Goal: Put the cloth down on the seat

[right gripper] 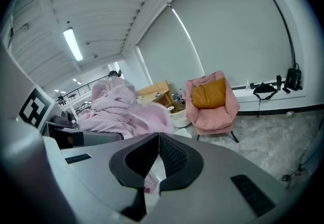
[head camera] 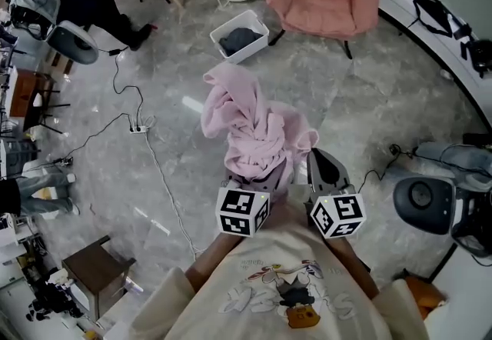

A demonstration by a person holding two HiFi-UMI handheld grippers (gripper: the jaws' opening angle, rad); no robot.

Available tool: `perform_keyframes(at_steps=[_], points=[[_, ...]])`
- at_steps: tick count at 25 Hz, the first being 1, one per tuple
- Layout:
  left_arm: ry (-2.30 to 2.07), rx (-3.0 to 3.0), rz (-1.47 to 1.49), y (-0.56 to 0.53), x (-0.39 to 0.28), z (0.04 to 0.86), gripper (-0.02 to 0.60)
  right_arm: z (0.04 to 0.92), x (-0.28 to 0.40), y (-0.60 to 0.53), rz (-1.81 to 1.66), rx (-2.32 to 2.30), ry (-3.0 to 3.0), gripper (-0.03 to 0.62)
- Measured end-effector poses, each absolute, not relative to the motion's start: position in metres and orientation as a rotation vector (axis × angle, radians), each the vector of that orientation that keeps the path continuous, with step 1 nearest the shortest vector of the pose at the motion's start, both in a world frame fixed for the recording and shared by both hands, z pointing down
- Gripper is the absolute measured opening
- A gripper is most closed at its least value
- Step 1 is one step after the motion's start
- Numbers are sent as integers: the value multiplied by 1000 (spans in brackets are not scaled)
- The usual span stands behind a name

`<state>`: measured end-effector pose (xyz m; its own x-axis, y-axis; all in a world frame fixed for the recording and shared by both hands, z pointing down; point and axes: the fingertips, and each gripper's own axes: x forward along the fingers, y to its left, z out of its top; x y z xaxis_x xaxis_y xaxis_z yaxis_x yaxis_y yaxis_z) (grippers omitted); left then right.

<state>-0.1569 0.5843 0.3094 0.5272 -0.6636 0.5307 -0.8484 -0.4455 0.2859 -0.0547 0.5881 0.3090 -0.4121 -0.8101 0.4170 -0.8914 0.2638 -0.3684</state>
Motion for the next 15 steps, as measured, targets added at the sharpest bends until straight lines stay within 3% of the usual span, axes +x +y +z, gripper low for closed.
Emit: perform_keyframes(at_steps=[9, 15], points=[[-1176, 2302, 429, 463, -193, 275, 307, 283, -111, 461, 849, 1574, -2334, 18], [-1202, 2328, 431, 453, -199, 288, 307, 295, -109, 449, 819, 1608, -2353, 18]])
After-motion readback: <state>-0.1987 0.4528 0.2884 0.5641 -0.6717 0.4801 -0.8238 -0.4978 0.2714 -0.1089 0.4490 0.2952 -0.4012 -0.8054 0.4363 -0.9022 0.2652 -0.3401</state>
